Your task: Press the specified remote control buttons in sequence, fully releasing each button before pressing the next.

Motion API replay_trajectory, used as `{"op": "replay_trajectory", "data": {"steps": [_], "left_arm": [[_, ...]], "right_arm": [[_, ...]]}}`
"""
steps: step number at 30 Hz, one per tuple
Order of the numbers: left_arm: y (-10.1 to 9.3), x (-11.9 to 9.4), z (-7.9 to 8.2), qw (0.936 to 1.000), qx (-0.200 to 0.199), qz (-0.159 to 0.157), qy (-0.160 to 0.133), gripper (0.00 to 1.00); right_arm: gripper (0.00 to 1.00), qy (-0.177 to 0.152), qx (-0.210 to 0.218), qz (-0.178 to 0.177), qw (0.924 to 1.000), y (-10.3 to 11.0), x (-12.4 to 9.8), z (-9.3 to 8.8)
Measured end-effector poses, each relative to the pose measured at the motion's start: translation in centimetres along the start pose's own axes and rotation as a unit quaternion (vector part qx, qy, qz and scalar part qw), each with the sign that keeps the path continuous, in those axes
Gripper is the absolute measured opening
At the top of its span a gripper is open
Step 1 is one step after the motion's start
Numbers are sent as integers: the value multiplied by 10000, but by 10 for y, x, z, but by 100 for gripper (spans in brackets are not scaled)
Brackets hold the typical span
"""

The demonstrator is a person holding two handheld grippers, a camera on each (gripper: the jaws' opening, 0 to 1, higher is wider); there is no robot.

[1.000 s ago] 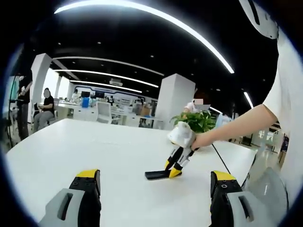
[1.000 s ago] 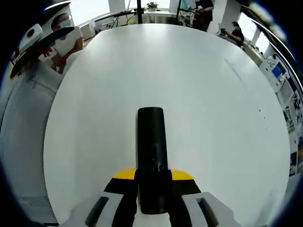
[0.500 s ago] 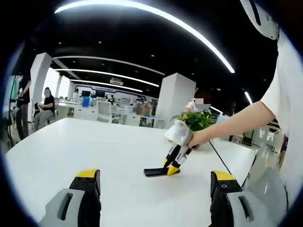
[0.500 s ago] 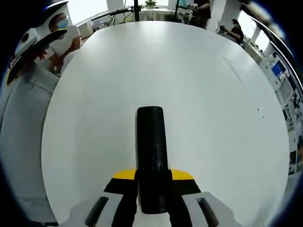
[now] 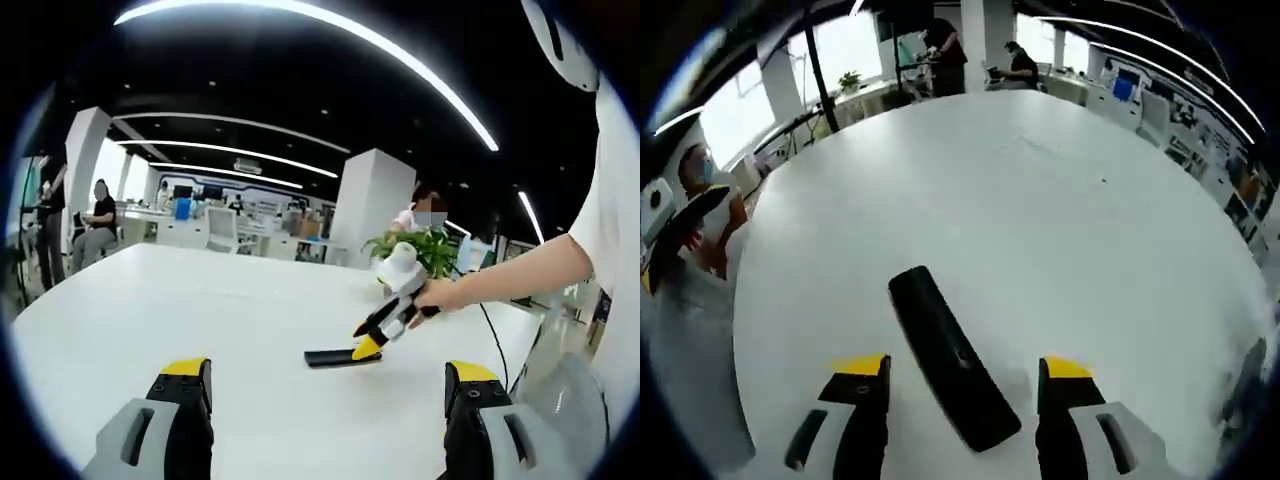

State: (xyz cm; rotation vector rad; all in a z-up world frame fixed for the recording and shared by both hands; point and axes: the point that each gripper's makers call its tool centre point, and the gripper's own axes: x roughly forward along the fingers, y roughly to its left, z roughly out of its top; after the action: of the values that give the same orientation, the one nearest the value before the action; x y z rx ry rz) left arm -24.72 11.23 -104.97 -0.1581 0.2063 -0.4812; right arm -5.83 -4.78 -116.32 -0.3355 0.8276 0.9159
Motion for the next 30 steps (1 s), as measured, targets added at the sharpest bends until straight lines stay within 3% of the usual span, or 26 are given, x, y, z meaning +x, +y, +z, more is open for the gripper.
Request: {"op": "replay_trajectory", "data": {"steps": [4,8,11,16,23,30], "left_arm": [[1,0,1,10000,-2,8,-17,100],[0,0,1,10000,-2,-2,-33,100],[0,0,2,10000,-11,-14,-54,100],[-1,0,3,10000,-18,-56,-74,100],[-1,-1,5,9999,-26,-37,-123,100],[-1,-2,4,9999,-19,-37,-120,100]], "right_arm": [[84,-573,432,-393,9966,-9,-16,8],[99,-1260,818,-581,9869,-8,-33,19],[99,-1696,632,-602,9816,1,-46,28],[99,-2056,328,-755,9752,24,-71,33],[99,-2560,638,-960,9598,42,-105,28],[99,-2528,635,-1264,9571,53,-130,3]]}}
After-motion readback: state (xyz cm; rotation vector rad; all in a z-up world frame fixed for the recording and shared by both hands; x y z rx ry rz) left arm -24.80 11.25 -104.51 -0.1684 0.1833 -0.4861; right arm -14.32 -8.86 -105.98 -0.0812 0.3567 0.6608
